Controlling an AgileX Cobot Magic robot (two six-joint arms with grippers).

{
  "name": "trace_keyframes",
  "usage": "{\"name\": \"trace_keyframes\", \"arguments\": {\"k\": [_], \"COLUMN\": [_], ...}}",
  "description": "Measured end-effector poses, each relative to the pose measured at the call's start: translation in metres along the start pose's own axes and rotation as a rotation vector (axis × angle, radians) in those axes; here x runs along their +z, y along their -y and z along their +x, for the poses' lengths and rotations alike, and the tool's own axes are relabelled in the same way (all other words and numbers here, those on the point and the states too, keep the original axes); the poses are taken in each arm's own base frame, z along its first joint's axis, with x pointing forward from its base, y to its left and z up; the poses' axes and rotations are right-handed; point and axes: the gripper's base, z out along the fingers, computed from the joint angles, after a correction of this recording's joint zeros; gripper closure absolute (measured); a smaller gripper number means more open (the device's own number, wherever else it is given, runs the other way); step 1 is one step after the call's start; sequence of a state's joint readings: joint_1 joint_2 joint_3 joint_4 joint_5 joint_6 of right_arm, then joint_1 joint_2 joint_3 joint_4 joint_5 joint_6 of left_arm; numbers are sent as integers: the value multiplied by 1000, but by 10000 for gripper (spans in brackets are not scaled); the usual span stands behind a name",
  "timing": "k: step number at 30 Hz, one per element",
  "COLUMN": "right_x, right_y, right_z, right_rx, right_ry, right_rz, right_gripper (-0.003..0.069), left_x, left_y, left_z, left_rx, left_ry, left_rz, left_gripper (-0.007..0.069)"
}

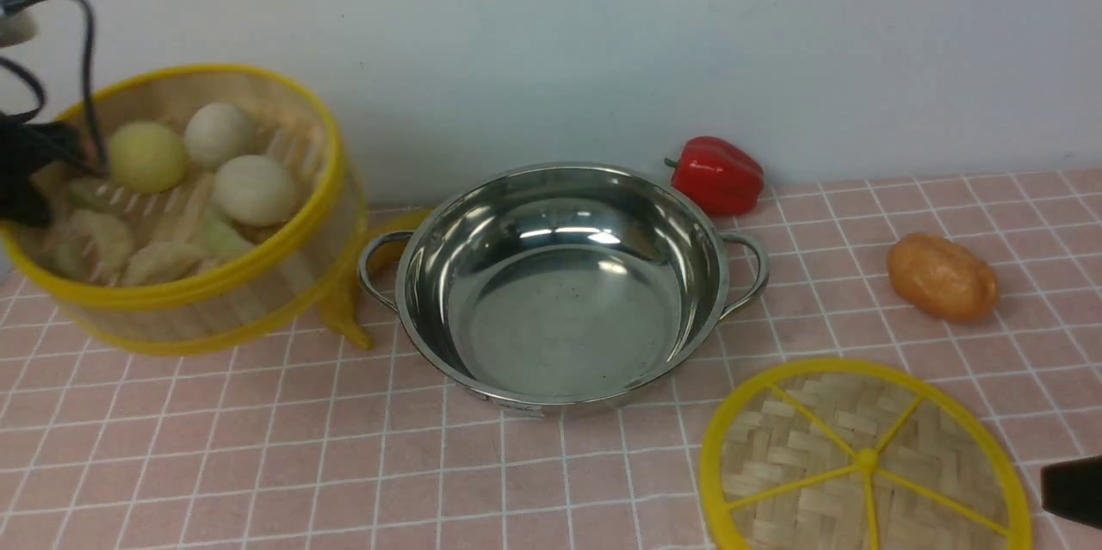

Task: Place the steamer in the pot on the pink tablecloth, and put the lid on the steamer.
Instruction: 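Place the bamboo steamer basket with dumplings into the steel pot with the left gripper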

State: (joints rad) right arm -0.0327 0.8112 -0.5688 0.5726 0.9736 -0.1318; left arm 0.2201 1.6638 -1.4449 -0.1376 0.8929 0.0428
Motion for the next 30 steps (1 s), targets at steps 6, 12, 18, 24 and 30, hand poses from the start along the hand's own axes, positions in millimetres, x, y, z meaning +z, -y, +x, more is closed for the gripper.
{"name": "trace_keyframes", "arguments": {"k": [6,12,18,24,30], "right_x": [0,0,0,0,0], "right_y": [0,0,0,0,0], "right_z": [0,0,2,2,2], "right_rx": [0,0,0,0,0], "right_ry": [0,-6,-24,-25,-26], "right_rz": [0,-1,-3,-3,-3], "right_gripper": [419,419,419,419,419], "left_x": [24,70,103,114,143], "left_y": [119,179,182,184,184], "left_z": [11,23,16,14,24], "left_rx": [214,295,297,295,297], "left_ry": [-25,-85,-88,-73,-128], "left_rz": [194,197,140,143,127], "left_gripper": [585,585,585,585,585]}}
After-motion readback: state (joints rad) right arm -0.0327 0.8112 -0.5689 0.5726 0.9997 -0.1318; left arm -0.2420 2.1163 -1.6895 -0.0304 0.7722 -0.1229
